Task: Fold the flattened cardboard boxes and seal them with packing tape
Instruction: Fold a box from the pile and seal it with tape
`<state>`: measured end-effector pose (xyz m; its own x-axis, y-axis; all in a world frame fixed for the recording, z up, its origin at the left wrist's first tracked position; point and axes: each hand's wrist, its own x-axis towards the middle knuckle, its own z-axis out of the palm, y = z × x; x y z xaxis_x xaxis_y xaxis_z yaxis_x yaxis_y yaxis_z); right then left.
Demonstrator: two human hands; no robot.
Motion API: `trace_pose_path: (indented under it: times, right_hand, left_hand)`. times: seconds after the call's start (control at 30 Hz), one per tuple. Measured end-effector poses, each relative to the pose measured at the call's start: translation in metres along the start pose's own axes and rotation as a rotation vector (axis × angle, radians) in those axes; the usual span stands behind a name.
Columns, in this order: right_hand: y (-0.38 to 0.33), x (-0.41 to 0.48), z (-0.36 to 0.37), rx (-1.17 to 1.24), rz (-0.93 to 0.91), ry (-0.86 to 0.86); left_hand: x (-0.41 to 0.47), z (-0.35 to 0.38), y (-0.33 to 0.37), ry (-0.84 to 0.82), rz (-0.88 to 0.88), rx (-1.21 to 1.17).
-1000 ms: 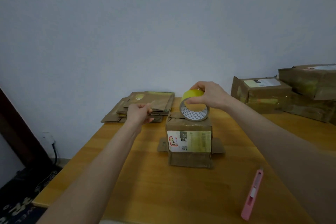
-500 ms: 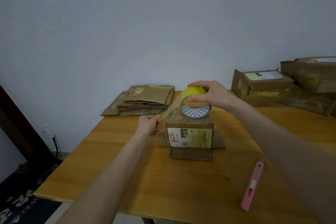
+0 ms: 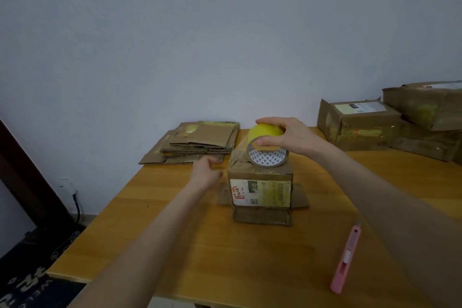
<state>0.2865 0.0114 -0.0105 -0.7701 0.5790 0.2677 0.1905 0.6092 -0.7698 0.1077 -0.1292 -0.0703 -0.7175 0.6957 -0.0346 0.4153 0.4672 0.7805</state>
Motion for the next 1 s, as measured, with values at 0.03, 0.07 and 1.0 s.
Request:
trace_pose_path:
  times: [0.03,0.07,1.0]
  right_hand:
    - [0.000,-0.001,-0.001,0.016,0.003,-0.008]
    - [0.001,-0.002,-0.003,0.040,0.018,-0.015]
    - [0.023,-0.028,-0.058,-0.100,0.086,0.022]
  left_hand:
    - [0.000,-0.009,0.005,-0.002,0.083,-0.081]
    - [-0.003,-0.015,0.012,-0.051,0.177,-0.154]
    - [0.022,-0.003,0.038,-0.380,0.534,0.409]
